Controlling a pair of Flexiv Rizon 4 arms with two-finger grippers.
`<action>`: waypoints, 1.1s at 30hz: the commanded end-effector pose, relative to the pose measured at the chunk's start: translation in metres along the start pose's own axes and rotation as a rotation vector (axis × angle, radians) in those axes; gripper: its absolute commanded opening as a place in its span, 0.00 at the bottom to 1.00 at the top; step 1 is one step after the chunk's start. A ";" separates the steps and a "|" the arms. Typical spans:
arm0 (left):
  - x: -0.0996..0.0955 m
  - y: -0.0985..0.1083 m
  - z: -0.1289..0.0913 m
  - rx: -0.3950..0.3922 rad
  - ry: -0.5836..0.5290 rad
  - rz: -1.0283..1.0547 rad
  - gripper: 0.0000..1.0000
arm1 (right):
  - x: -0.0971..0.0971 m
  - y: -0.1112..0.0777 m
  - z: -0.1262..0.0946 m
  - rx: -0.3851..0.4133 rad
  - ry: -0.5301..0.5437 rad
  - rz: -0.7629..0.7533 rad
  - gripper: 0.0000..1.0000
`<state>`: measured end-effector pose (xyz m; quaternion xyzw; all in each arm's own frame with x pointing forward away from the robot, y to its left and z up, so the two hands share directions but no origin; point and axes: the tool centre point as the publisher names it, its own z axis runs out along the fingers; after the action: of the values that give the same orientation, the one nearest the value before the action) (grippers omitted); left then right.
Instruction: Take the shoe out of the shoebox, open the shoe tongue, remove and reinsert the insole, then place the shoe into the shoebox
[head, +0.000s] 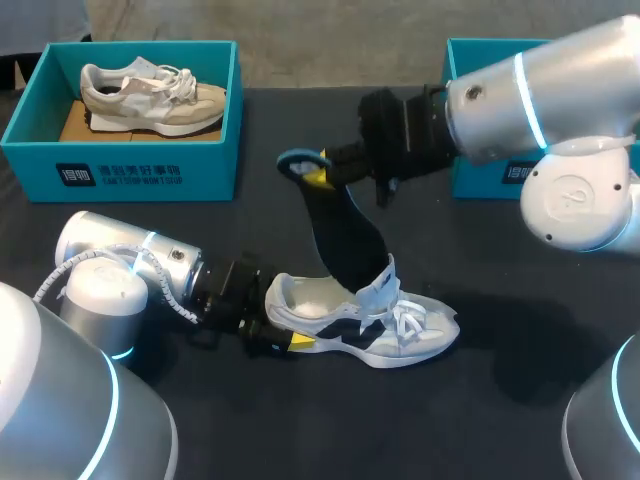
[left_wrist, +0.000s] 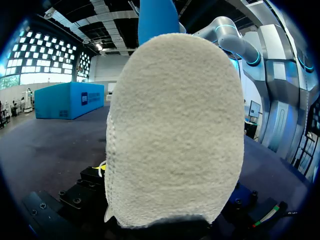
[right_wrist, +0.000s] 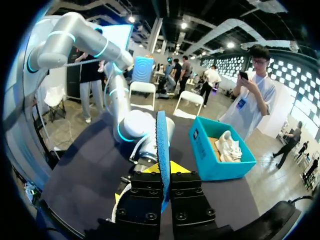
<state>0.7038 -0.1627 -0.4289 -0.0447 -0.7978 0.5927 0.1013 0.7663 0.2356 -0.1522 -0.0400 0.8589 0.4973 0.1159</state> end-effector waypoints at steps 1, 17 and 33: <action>-0.001 0.002 0.002 -0.003 0.000 -0.001 0.00 | 0.001 0.020 -0.013 0.024 -0.009 0.007 0.00; -0.001 0.002 0.002 -0.003 0.000 -0.001 0.00 | -0.011 0.078 -0.035 -0.128 0.022 0.143 0.00; -0.001 0.002 0.002 -0.003 0.000 -0.001 0.00 | -0.001 0.087 -0.079 -0.192 0.044 0.272 0.00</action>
<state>0.7038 -0.1628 -0.4290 -0.0447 -0.7978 0.5927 0.1013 0.7451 0.2267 -0.0417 0.0577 0.8126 0.5793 0.0277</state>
